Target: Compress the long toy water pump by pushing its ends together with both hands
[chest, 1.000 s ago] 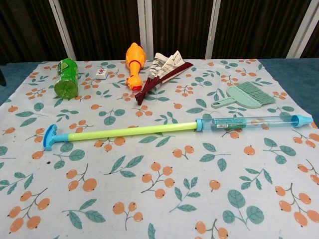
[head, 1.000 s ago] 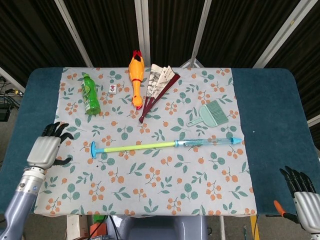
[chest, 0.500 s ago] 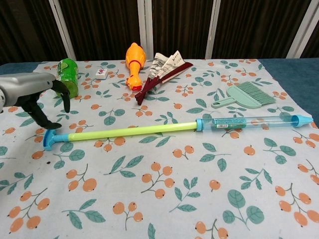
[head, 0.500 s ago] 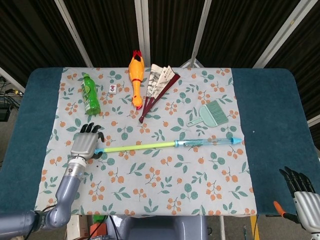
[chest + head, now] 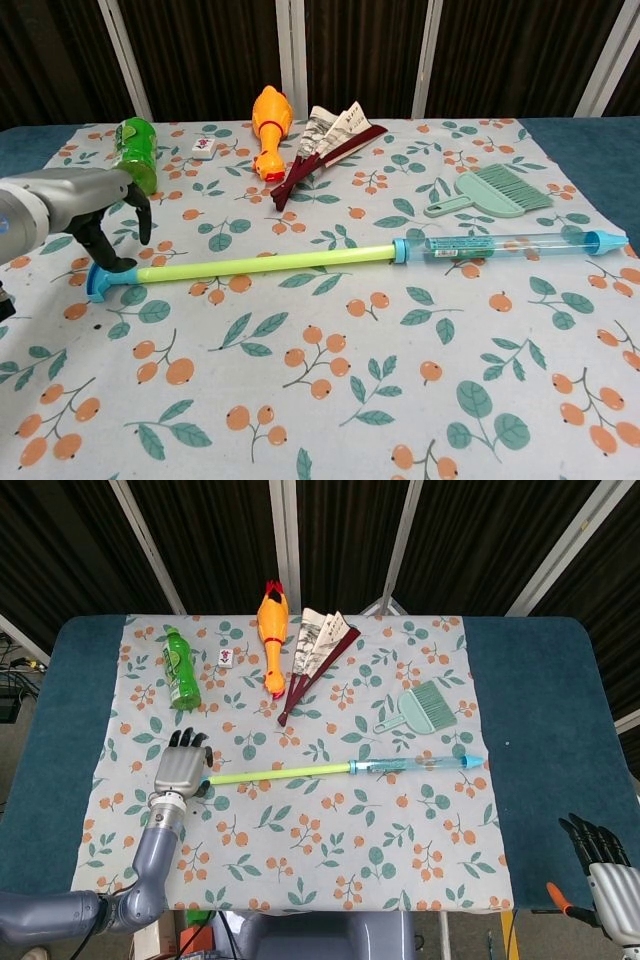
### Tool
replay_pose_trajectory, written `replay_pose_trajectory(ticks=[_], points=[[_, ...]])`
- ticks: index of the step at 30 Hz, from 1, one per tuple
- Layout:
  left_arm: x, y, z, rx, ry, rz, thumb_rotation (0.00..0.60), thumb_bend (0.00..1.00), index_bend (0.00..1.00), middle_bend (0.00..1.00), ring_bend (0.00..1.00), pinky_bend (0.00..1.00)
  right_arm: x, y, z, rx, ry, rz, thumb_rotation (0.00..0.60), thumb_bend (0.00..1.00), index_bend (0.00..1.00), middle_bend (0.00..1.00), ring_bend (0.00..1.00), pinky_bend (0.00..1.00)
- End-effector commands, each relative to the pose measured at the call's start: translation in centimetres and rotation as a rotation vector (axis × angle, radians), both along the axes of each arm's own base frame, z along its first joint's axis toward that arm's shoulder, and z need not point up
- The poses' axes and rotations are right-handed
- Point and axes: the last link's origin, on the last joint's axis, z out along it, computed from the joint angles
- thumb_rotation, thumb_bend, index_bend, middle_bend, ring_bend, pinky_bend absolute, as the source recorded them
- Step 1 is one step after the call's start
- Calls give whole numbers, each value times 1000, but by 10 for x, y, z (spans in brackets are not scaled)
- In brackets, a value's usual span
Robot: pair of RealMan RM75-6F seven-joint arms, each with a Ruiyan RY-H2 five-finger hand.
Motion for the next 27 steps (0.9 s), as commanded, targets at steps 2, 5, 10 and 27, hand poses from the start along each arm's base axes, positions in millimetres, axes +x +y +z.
replay_pose_trajectory(ticks=[2,5,10,27], points=[[-4,-1,-3,-1,13,5,600,424,456,134,0,51,0,0,0,0,1,1,600,329,0,0,0,0],[-8,0,-5,-1,15,17,600,424,459,137,0,51,0,0,0,0,-1,-1,600,329,0,0,0,0],[-11,3,-12,-3,14,37,600,425,464,141,0,51,0,0,0,0,-3,-1,600,329,0,0,0,0],[-9,0,-29,-22,20,43,600,475,493,147,0,51,0,0,0,-2,-12,-4,600,329,0,0,0,0]])
